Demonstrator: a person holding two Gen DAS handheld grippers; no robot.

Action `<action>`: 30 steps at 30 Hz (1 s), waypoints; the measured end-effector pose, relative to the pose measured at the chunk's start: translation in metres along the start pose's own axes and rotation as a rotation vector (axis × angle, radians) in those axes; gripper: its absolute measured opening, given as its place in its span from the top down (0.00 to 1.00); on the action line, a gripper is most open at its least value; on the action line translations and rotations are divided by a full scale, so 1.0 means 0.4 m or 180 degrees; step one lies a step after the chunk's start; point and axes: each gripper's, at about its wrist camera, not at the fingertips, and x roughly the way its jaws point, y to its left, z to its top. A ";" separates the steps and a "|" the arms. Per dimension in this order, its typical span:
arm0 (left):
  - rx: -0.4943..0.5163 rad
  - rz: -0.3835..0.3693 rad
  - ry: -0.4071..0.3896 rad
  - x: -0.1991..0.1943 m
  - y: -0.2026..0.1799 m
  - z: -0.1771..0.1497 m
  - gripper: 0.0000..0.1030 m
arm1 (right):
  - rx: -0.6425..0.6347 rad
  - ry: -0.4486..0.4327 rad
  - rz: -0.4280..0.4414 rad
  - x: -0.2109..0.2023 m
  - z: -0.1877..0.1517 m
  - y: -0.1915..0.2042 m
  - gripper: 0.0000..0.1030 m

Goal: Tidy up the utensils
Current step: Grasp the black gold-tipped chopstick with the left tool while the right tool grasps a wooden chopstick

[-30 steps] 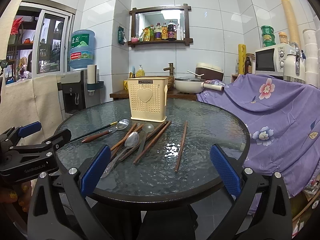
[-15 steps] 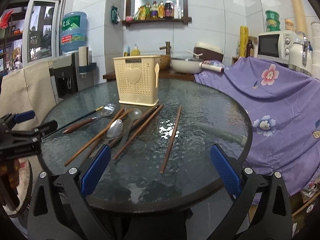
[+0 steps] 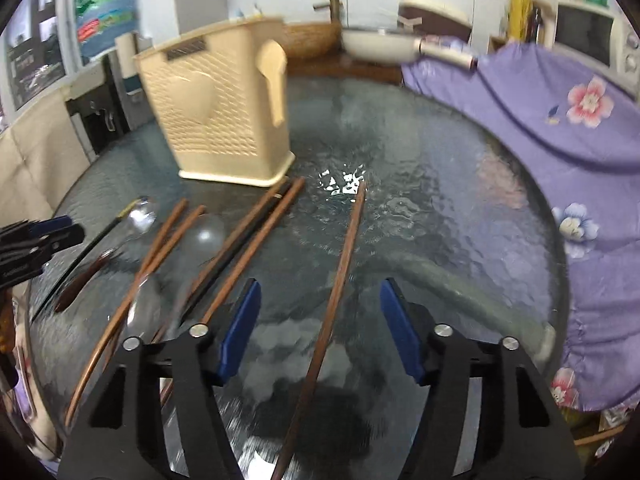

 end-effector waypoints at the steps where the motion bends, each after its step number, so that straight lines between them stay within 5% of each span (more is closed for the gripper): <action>1: 0.0066 0.0031 0.0037 0.011 -0.002 0.006 0.56 | 0.0015 0.0041 -0.0025 0.016 0.008 -0.003 0.45; 8: 0.0255 0.0121 0.0237 0.070 -0.007 0.036 0.72 | 0.0239 0.0268 0.0050 0.082 0.057 -0.033 0.54; 16: 0.0352 0.0135 0.0356 0.108 -0.017 0.060 0.76 | 0.0231 0.0367 0.0004 0.120 0.103 -0.045 0.70; 30: 0.0329 0.0017 0.0347 0.155 -0.013 0.082 0.76 | 0.0206 0.0360 -0.0104 0.175 0.153 -0.061 0.71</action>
